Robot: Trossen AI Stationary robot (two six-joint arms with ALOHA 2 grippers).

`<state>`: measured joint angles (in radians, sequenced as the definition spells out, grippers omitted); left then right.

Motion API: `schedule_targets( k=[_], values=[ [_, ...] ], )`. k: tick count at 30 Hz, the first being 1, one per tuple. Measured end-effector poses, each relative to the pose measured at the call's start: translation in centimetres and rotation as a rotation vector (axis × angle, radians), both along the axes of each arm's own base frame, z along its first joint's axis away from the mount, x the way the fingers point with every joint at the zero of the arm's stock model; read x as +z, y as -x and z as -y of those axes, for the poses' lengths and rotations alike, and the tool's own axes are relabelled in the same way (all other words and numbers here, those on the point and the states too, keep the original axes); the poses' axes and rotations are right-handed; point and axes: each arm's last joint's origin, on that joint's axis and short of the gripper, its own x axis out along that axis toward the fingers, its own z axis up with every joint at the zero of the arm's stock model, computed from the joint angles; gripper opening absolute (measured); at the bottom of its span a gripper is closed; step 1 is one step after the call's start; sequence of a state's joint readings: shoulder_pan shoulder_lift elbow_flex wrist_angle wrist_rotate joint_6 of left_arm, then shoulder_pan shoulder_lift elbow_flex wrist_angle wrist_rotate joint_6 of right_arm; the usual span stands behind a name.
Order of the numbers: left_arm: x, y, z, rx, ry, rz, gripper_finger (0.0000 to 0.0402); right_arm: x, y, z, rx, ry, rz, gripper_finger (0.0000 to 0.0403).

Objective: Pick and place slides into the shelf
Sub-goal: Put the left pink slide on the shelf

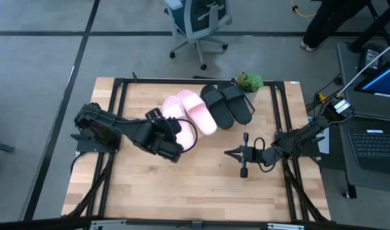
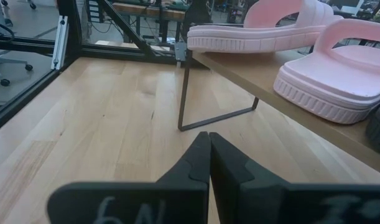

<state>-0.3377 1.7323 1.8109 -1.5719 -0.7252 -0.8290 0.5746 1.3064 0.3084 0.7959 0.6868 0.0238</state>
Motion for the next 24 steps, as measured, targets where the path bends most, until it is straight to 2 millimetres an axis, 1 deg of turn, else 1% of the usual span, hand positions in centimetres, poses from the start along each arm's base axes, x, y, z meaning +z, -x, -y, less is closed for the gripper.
schedule_targets(
  k=[4, 8, 12, 14, 19, 22, 24],
  values=[
    [2.3, 0.4, 1.1, -0.077, -0.054, 0.071, 0.0104, 0.0, 0.0, 0.0, 0.0, -0.001, 0.0, 0.0007],
    [3.3, 1.1, 2.8, -0.152, -0.186, 0.12, 0.0066, 0.3, -0.1, -0.1, 0.009, -0.014, 0.021, 0.0007],
    [3.5, 1.8, 4.4, -0.216, -0.301, 0.143, 0.0018, 1.6, -0.8, -0.7, 0.056, -0.018, 0.057, 0.0007],
    [3.5, 2.1, 4.9, -0.232, -0.334, 0.155, 0.0005, 2.5, -1.3, -1.1, 0.093, -0.007, 0.077, 0.0005],
    [3.8, 3.9, 5.6, -0.239, -0.3, 0.213, 0.0001, 4.3, -2.3, -1.8, 0.132, 0.091, 0.084, 0.0004],
    [3.2, 5.1, 6.1, -0.223, -0.276, 0.258, 0.0001, 5.5, -3.1, -2.3, 0.139, 0.159, 0.063, 0.0003],
    [2.4, 5.9, 6.4, -0.218, -0.277, 0.293, 0.0001, 6.2, -3.5, -2.6, 0.147, 0.21, 0.03, 0.0003]
  ],
)
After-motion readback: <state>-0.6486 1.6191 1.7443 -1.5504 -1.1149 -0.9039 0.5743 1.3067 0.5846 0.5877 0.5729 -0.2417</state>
